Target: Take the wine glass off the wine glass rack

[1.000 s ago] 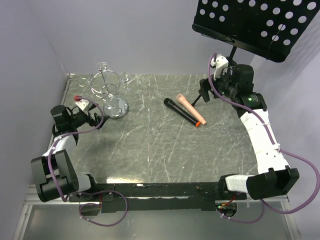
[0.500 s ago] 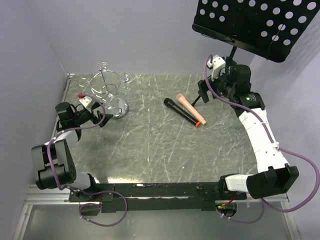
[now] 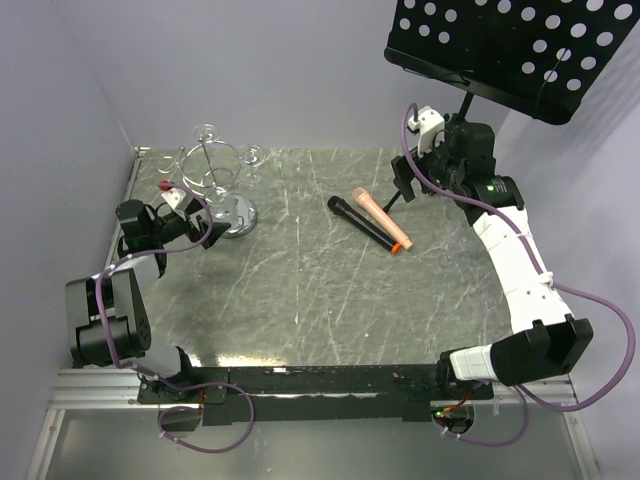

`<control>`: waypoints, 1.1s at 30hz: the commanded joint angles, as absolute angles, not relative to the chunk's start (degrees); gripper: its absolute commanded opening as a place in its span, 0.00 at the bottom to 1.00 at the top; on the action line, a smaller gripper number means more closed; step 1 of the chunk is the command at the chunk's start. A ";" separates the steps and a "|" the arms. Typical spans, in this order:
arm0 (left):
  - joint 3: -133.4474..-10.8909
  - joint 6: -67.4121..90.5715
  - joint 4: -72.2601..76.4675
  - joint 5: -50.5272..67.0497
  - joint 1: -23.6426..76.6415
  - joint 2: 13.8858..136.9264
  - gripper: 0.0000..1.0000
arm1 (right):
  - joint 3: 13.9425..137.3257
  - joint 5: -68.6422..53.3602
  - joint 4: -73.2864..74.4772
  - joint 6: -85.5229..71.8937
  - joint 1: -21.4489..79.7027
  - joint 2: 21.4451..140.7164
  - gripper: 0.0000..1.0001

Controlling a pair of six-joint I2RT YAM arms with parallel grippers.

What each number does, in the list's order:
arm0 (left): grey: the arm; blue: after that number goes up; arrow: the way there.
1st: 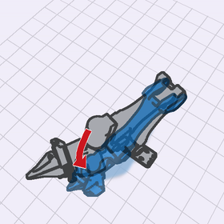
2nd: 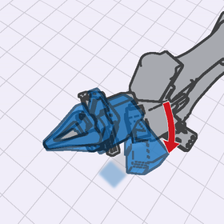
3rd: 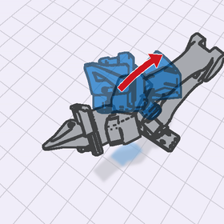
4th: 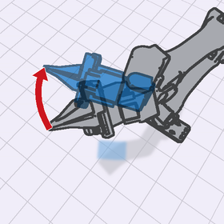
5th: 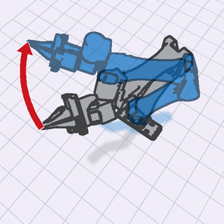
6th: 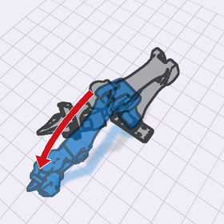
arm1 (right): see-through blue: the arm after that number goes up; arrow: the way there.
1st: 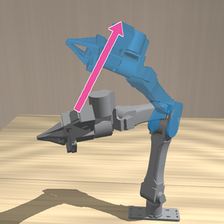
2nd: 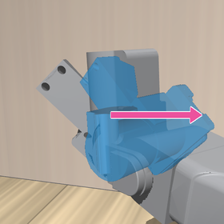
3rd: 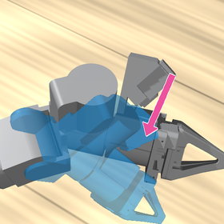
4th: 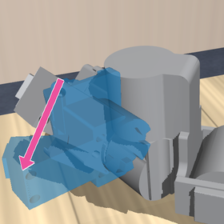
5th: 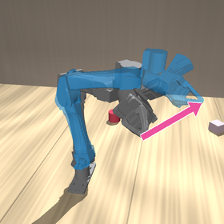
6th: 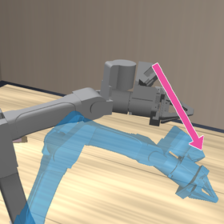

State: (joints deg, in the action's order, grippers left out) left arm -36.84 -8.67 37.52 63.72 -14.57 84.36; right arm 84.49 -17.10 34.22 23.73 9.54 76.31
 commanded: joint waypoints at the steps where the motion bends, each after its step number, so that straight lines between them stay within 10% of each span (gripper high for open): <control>1: -39.72 -6.85 43.15 65.48 -13.97 85.52 0.95 | 88.07 -16.52 33.49 24.26 10.63 76.73 1.00; 11: -39.82 -7.39 42.10 67.32 -13.19 86.31 0.93 | 87.72 -16.08 32.96 24.26 11.25 77.08 1.00; 33: -39.99 -7.83 37.71 67.67 -14.41 82.71 0.51 | 84.99 -16.08 31.29 23.99 11.60 75.50 1.00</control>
State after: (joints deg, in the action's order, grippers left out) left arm -38.39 -8.12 37.58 66.15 -13.45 85.62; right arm 85.08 -16.51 33.71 23.90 11.11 77.23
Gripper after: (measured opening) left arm 0.725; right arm 0.997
